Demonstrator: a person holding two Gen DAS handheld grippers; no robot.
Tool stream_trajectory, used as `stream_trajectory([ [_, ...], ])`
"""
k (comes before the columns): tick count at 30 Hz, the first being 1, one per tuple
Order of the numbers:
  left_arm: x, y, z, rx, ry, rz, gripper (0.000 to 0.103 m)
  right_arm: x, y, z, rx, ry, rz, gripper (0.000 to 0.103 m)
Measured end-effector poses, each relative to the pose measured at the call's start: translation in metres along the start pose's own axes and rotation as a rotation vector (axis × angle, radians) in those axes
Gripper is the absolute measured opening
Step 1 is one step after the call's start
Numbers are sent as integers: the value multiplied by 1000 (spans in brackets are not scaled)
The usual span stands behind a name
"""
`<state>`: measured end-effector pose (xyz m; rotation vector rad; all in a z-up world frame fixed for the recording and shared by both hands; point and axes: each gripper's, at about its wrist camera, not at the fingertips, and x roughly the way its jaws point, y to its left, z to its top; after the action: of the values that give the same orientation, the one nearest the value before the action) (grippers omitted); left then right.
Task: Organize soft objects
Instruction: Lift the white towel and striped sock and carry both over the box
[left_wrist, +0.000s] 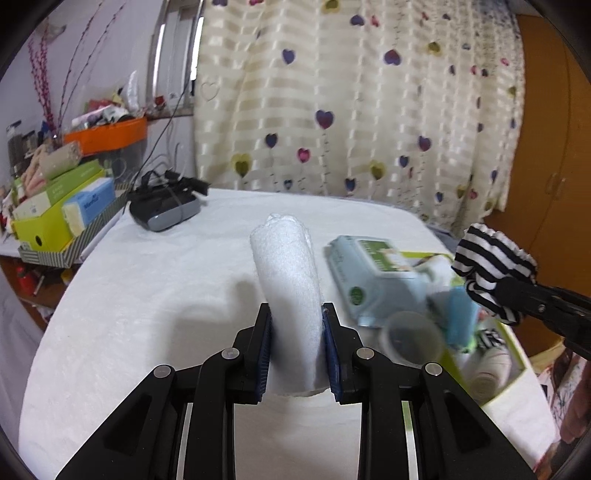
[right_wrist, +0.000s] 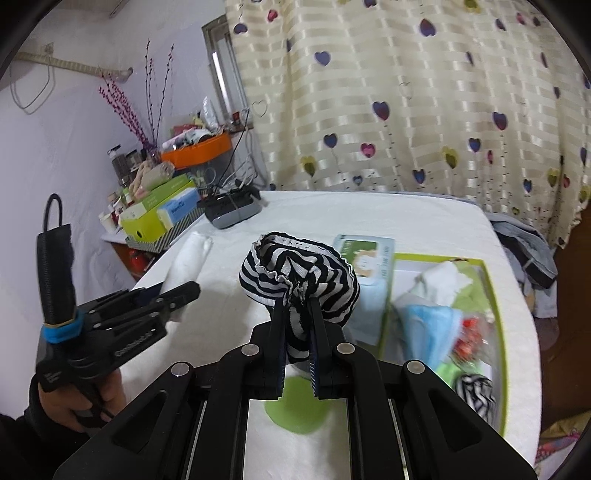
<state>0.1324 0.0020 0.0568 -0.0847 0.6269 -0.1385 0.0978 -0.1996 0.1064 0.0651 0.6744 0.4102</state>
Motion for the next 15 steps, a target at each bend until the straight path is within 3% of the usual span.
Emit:
stream_trajectory([
  [15,-28,-86,-10,97,-17,-150,24,-66,-65,-24,112,-82,-113,10],
])
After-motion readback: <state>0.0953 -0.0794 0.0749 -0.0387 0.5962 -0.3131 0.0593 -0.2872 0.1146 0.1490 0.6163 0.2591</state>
